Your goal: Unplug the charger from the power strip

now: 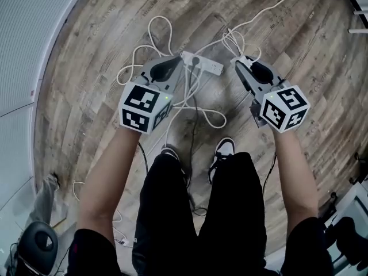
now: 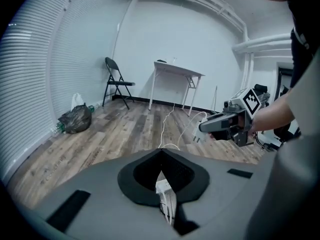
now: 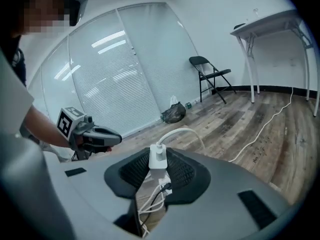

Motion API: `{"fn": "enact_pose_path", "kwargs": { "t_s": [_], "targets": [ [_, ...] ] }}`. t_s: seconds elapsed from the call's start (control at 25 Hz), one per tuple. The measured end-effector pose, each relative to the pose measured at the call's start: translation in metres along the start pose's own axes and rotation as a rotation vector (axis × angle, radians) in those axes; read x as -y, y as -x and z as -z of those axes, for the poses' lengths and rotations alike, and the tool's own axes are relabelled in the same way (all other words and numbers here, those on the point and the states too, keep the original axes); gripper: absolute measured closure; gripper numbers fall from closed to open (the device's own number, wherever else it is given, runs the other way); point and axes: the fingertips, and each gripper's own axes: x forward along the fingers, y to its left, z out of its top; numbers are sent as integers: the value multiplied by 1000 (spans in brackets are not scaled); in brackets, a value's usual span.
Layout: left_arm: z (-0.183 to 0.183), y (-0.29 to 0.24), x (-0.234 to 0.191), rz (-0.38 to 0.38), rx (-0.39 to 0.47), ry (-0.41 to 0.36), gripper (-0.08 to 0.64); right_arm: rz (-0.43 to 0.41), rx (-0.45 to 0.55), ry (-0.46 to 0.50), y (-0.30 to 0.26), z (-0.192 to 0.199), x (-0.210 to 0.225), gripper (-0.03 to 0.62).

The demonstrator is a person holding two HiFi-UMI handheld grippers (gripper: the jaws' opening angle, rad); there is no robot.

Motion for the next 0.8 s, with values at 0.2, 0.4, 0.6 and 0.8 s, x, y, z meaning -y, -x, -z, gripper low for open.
{"fn": "enact_pose_path", "kwargs": {
  "t_s": [0.2,0.4,0.6,0.8],
  "targets": [
    [-61,74,35,-9,16,-16,541,16,34,-54,61,-56,-35,483],
    [-131,151,63,-37,62,11,541,15,61,-113,123,-111,-91,483],
    [-206,237,83,-89,138,37,541,-10,71,-4,179,-181,-159,483],
    [-274,329,110,-126,224,104,541,1,124,47,244,-256,-216,483]
  ]
}}
